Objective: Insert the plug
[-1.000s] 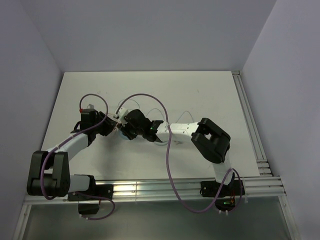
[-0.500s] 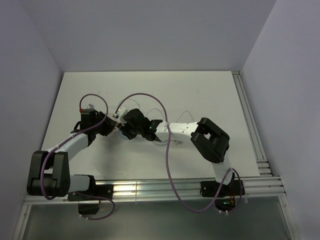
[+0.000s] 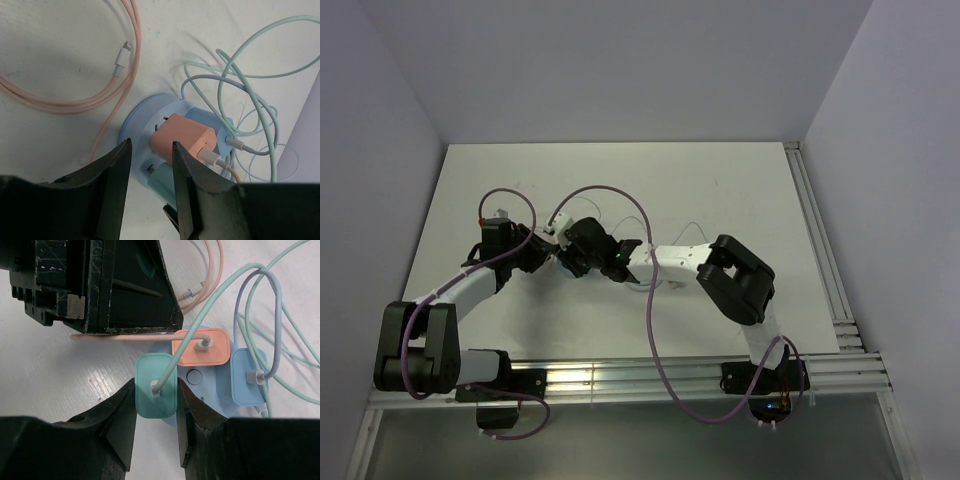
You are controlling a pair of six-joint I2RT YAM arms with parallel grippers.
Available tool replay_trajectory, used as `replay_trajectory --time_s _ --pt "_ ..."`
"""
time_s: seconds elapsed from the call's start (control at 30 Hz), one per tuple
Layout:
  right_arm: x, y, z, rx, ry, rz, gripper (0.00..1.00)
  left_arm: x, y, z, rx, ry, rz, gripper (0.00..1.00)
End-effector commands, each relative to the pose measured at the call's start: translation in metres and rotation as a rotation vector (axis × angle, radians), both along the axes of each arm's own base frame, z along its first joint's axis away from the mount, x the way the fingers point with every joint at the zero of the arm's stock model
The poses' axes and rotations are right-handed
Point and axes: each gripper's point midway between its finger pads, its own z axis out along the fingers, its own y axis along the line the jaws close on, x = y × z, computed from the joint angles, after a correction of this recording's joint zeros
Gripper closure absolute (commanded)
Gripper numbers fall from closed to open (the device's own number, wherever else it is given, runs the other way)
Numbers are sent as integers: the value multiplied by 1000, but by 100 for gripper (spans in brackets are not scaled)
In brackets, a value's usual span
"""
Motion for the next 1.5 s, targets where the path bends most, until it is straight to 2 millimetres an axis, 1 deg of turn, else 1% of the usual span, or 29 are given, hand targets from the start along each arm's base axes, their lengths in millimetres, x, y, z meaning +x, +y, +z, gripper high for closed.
replay_trajectory --time_s 0.0,0.13,0.2,0.23,0.27,0.33,0.43,0.63,0.67,0.7,0.8,0.83,0.9,0.93,1.0,1.03,1.1,1.13,1.3,1.33,1.47 --pt "4 5 6 4 -24 -13 100 1 1 4 6 -25 -8 56" --pt "7 -2 3 -38 -20 -41 100 2 0 4 1 -24 -9 56" --pt "9 -2 2 -54 -19 -49 100 2 0 3 1 -23 -10 57" --pt "6 -7 -3 -84 -5 -49 100 2 0 3 1 -23 -10 57" --pt "8 -7 -2 -89 -9 -58 100 2 0 3 2 -23 -9 57" --pt "8 -11 -8 -119 1 -65 100 1 1 3 1 -23 -9 57" --pt "9 -12 -12 -126 4 -71 100 1 0 3 -1 -24 -8 57" --pt "9 -10 -33 -135 26 -83 100 1 -1 3 -10 -23 -8 57" --pt "9 -10 -41 -144 33 -86 100 0 -1 4 -9 -25 -9 57" --pt "10 -10 -42 -146 35 -90 100 0 0 4 -7 -27 -6 57" --pt "10 -16 -50 -170 40 -111 100 -1 2 5 4 -23 -2 57" --pt "8 -20 -55 -185 47 -117 100 -2 2 5 8 -24 -3 56" --pt "7 -25 -54 -185 46 -128 100 -1 2 7 8 -30 -2 56" --pt "5 -30 -58 -191 45 -131 100 0 2 8 4 -35 -2 57" --pt "4 -33 -61 -200 47 -134 100 0 1 8 0 -36 -3 57" --pt "2 -35 -68 -202 79 -161 100 1 1 9 -3 -38 -5 56" --pt "-2 -36 -74 -207 99 -167 100 1 1 9 0 -35 -7 57" --pt "-4 -40 -81 -206 116 -183 100 0 1 8 1 -32 -6 57" --pt "-14 -52 -98 -214 165 -229 100 0 2 12 3 -44 -2 56" --pt "-16 -56 -105 -231 182 -237 100 0 2 13 5 -48 -4 56" --pt "-24 -63 -121 -309 217 -229 100 0 1 11 2 -43 -5 56"
